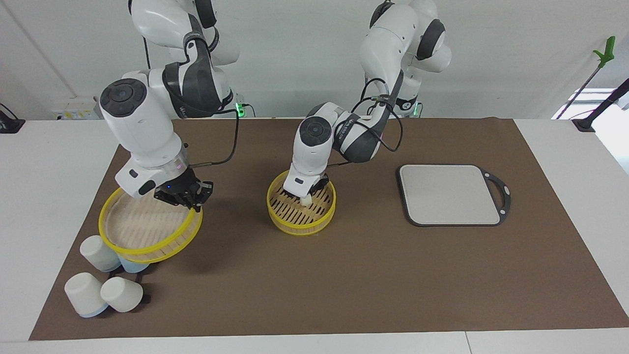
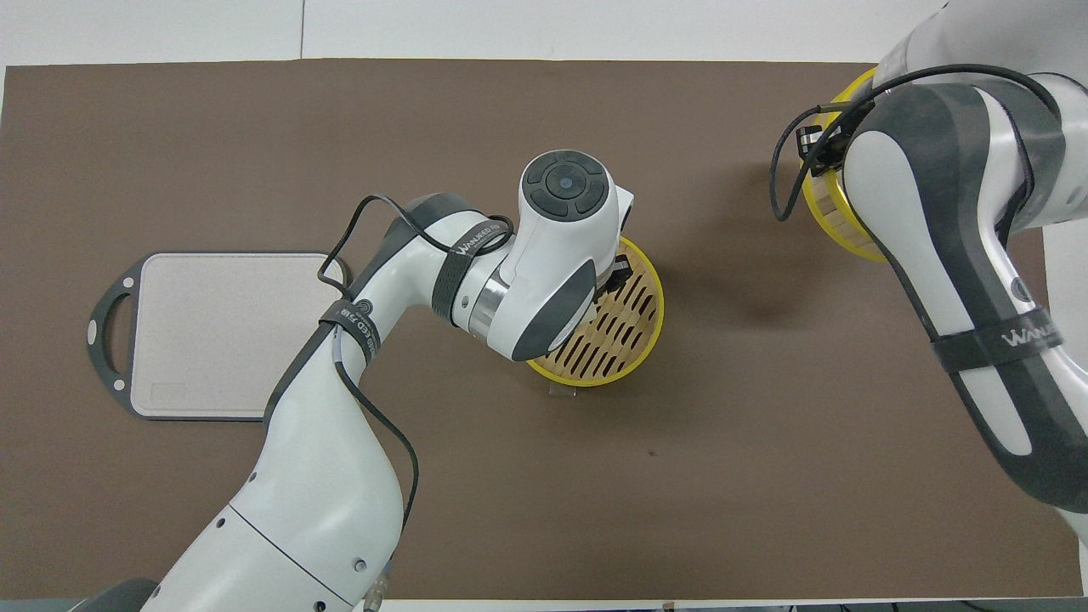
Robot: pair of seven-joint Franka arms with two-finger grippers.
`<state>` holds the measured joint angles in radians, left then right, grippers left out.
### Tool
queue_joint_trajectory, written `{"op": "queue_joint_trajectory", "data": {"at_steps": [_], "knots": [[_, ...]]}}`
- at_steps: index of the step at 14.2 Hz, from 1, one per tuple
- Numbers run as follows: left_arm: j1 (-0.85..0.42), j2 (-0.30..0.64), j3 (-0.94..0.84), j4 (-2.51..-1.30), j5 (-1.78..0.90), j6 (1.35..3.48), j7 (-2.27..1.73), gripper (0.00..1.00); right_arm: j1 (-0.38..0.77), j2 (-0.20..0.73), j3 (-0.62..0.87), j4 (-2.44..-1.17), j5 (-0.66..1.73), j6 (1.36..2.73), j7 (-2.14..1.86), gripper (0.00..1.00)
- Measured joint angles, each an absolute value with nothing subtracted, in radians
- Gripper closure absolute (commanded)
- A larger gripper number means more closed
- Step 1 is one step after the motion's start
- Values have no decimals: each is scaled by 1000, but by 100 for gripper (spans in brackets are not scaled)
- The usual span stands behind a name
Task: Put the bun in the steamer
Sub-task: 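Lower the bun into the steamer and open the left gripper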
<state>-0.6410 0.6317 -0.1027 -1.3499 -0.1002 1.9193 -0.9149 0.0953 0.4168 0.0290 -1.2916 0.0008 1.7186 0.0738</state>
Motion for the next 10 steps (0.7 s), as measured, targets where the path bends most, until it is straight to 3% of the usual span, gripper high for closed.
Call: {"op": "queue_joint_trajectory", "data": {"at_steps": [3, 5, 6, 7, 8, 10], "knots": [[-643, 631, -103, -1374, -100, 1931, -915, 58, 91, 415, 29, -1308, 5, 1719, 72, 100], [-652, 631, -104, -1380, -100, 1942, -915, 43, 81, 415, 29, -1318, 16, 1719, 64, 100], [-655, 631, -104, -1387, -100, 1956, -915, 42, 78, 414, 29, -1320, 18, 1719, 62, 100], [-656, 630, -104, -1398, -100, 1975, -915, 28, 76, 414, 29, -1321, 19, 1719, 62, 100], [-657, 629, -104, -1406, -100, 1988, -915, 0, 76, 413, 29, -1321, 19, 1719, 62, 100], [-659, 629, -103, -1412, -100, 1995, -925, 0, 76, 413, 29, -1323, 19, 1719, 62, 100]]}}
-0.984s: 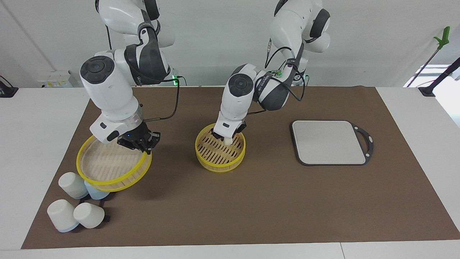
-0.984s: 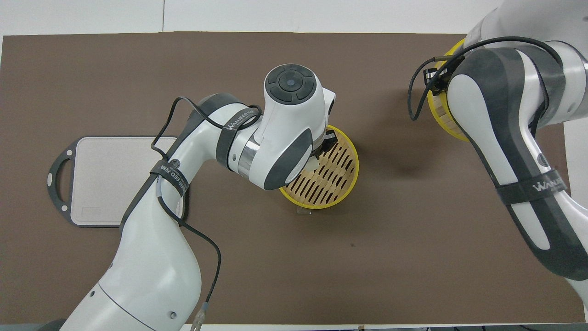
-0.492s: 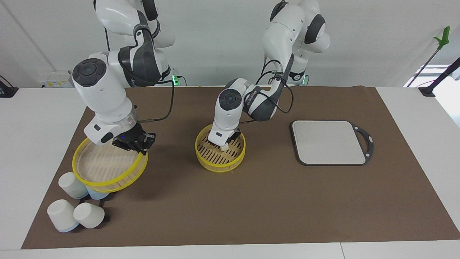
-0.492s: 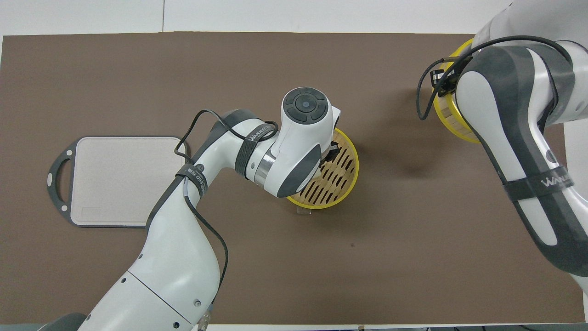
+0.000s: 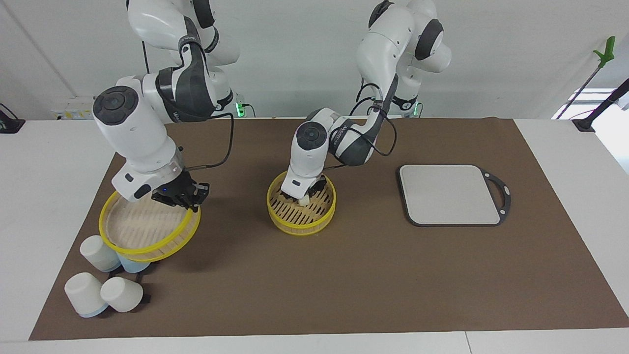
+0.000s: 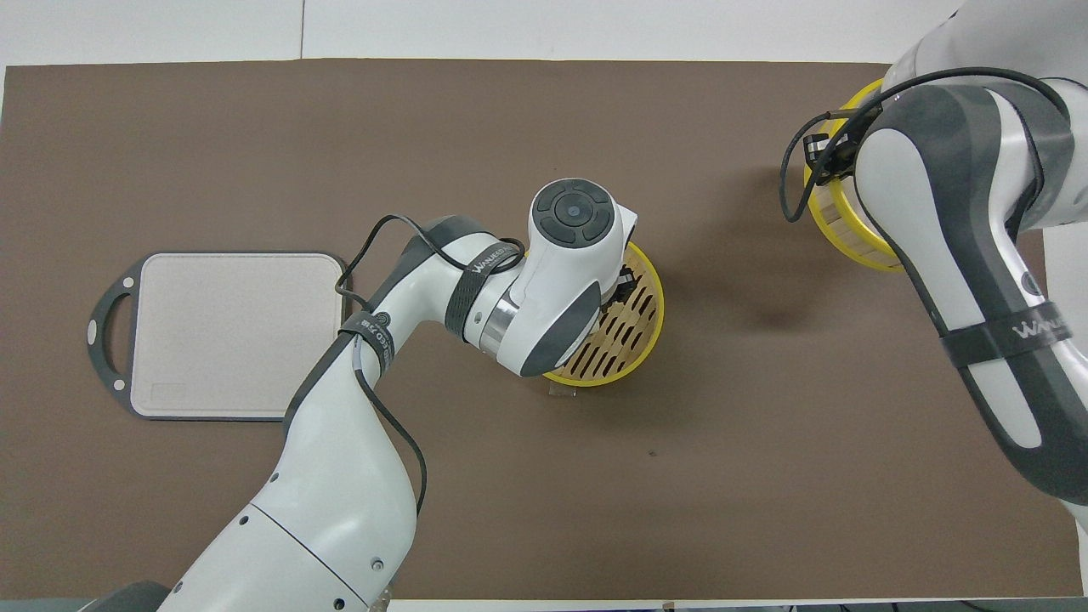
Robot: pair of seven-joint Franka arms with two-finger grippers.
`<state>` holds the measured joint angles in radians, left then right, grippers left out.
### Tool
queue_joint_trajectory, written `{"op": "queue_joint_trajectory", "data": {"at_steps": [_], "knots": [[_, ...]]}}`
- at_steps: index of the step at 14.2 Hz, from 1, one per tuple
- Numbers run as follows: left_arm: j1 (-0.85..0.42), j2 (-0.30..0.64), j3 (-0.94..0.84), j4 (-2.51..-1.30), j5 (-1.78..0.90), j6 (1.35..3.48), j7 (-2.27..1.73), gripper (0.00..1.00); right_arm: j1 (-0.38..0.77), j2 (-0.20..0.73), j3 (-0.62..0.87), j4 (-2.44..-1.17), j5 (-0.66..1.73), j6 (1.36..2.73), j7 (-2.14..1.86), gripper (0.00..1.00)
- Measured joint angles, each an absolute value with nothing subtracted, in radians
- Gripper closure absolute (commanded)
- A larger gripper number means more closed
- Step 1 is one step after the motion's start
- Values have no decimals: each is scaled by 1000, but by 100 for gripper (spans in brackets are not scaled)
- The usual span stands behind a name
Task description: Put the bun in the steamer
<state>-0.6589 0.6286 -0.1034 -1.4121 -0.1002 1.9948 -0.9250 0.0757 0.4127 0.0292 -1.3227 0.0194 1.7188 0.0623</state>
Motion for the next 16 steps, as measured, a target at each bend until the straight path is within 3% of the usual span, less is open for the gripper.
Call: {"op": "queue_joint_trajectory", "data": {"at_steps": [5, 9, 13, 16], "knots": [[-657, 596, -70, -1380, -100, 1948, -944, 0, 78, 412, 32, -1333, 20, 1723, 63, 100], [-584, 456, -7, -1364, -100, 1853, -945, 0, 114, 409, 35, -1337, 22, 1744, 158, 100], [-435, 337, -2, -1388, -96, 1753, -891, 0, 306, 412, 41, -1338, 22, 1761, 474, 100], [-331, 283, -1, -1403, -95, 1688, -758, 0, 469, 468, 40, -1301, 19, 1783, 734, 100]]}}
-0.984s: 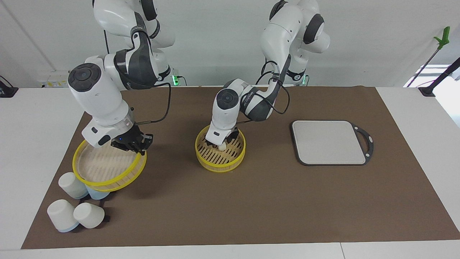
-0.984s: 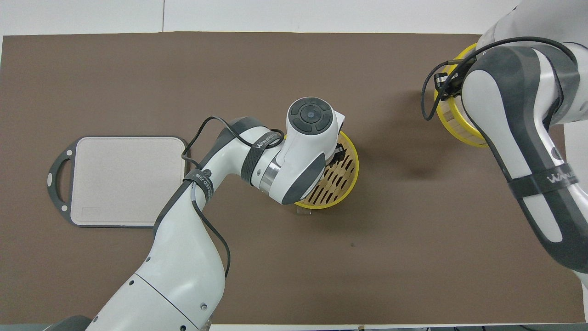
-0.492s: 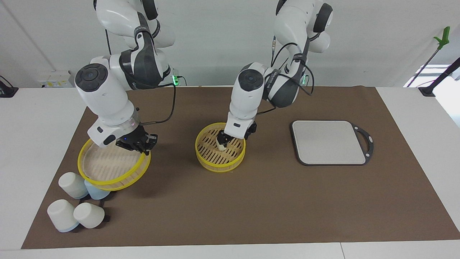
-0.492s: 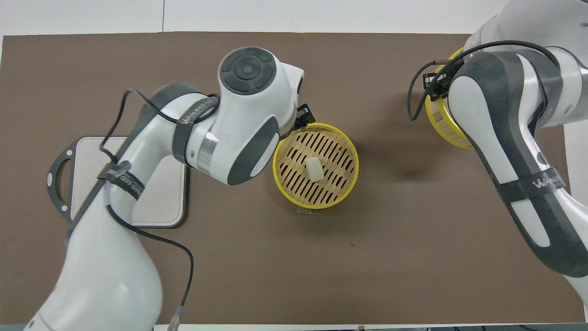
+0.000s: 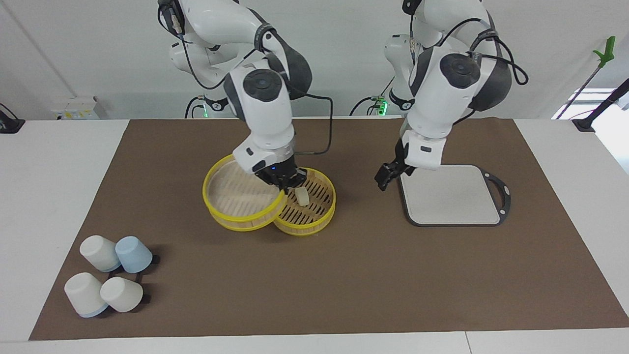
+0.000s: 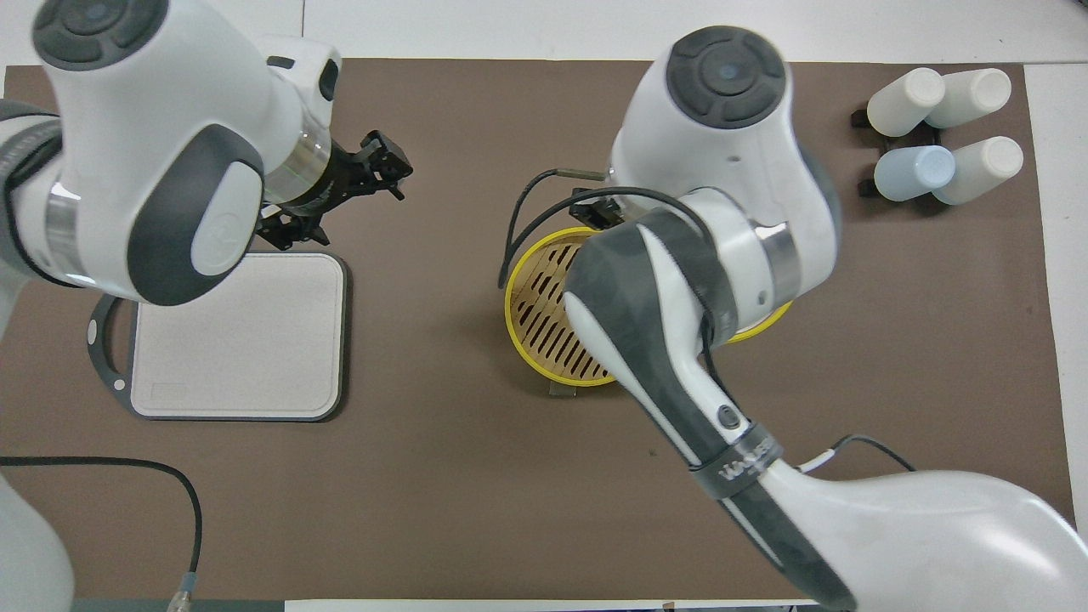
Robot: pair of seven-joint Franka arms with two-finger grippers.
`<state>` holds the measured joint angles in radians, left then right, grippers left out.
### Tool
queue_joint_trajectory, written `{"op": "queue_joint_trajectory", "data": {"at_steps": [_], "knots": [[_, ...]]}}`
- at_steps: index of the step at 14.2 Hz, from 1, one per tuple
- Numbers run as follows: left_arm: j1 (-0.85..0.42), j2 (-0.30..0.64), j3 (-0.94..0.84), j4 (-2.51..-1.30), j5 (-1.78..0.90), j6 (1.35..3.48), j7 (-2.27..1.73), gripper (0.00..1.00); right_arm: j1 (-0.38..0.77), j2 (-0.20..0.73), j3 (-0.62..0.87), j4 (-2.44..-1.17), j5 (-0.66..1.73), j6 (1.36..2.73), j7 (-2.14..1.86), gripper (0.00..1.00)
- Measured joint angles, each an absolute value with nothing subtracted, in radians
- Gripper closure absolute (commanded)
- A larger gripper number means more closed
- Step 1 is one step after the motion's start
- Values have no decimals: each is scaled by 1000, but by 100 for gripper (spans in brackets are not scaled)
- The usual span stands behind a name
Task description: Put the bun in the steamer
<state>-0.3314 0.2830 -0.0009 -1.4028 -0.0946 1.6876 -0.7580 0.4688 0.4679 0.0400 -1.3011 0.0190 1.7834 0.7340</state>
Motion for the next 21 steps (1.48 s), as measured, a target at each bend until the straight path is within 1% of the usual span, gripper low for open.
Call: {"op": "queue_joint_trajectory", "data": {"at_steps": [2, 4, 8, 11, 14, 18, 21], "knots": [[-255, 242, 0, -1405, -94, 1631, -645, 0, 527, 533, 37, -1256, 18, 1801, 814, 100], [-197, 206, 0, -1409, -94, 1579, -536, 0, 549, 579, 37, -1237, 18, 1828, 838, 100], [-96, 129, 0, -1450, -94, 1501, -308, 0, 582, 626, 37, -1230, 18, 1899, 869, 100], [-43, 67, 0, -1481, -92, 1455, -185, 0, 588, 630, 37, -1230, 18, 1907, 871, 100], [-22, 33, -2, -1506, -69, 1439, -154, 0, 603, 631, 37, -1241, 19, 1903, 871, 100], [68, 26, -108, -1507, -27, 1438, -149, 0, 614, 627, 37, -1256, 18, 1903, 872, 100], [87, 26, -128, -1507, -25, 1437, -149, 0, 616, 623, 37, -1264, 18, 1903, 872, 100]]}}
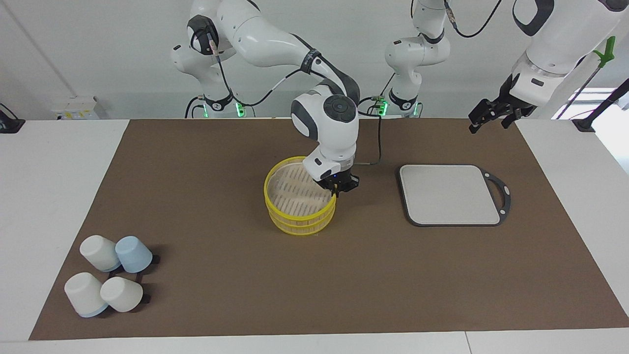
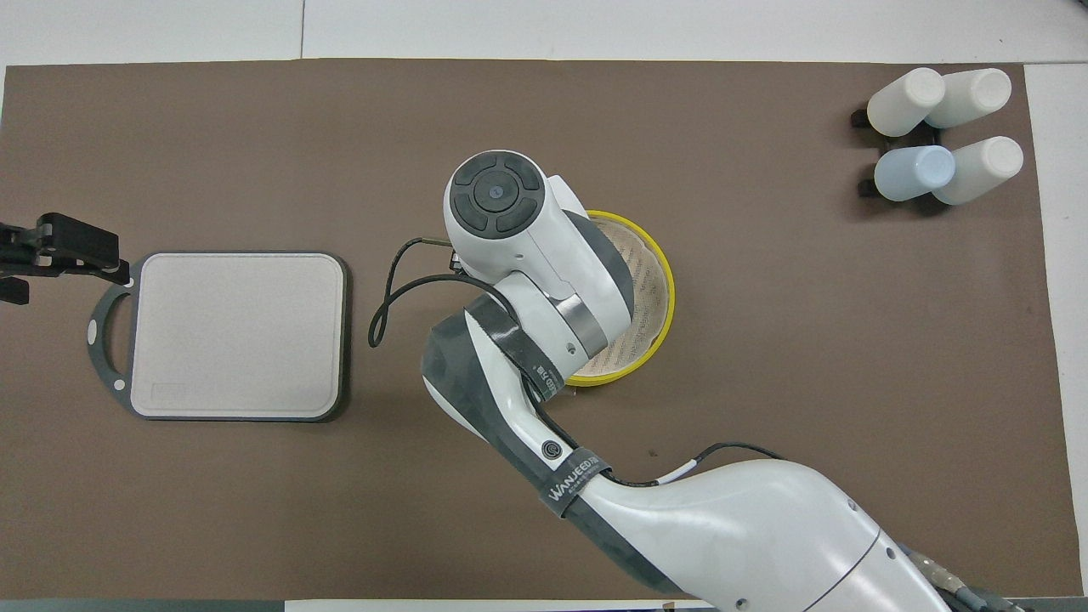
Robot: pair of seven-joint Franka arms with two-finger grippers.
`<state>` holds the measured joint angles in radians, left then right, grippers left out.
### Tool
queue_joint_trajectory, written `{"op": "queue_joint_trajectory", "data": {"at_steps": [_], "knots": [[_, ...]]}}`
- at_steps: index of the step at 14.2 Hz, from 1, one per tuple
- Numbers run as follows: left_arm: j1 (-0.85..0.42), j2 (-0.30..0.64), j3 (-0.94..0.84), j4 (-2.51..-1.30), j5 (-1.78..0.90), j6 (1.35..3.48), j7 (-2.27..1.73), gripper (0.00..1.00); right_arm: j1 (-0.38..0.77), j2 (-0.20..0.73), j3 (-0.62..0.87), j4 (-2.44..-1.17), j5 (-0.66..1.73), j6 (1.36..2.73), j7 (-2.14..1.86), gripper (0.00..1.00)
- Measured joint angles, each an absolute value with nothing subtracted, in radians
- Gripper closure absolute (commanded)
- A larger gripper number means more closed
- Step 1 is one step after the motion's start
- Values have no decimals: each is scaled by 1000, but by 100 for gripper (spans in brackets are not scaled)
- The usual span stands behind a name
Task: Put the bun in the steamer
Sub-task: 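Lower the slatted lid onto the steamer with the right gripper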
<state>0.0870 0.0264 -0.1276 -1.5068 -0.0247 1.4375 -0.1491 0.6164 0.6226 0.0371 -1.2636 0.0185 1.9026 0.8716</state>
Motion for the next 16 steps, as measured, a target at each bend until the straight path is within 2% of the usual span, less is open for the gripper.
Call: {"op": "queue_joint_trajectory", "data": {"at_steps": [7, 8, 9, 10, 14, 16], "knots": [[84, 26, -132, -1507, -25, 1435, -147, 0, 623, 614, 36, -1290, 17, 1918, 872, 100], [82, 26, -132, -1507, -25, 1435, -147, 0, 623, 609, 36, -1299, 17, 1925, 872, 77], [79, 26, -130, -1507, -25, 1434, -147, 0, 623, 605, 36, -1306, 17, 1931, 872, 22], [75, 26, -127, -1507, -25, 1431, -147, 0, 623, 602, 36, -1312, 17, 1931, 872, 0], [69, 21, -125, -1507, -25, 1414, -142, 0, 620, 588, 26, -1315, 17, 1926, 872, 0], [69, 15, -123, -1507, -25, 1414, -110, 0, 598, 543, 17, -1311, 13, 1917, 855, 0]]}}
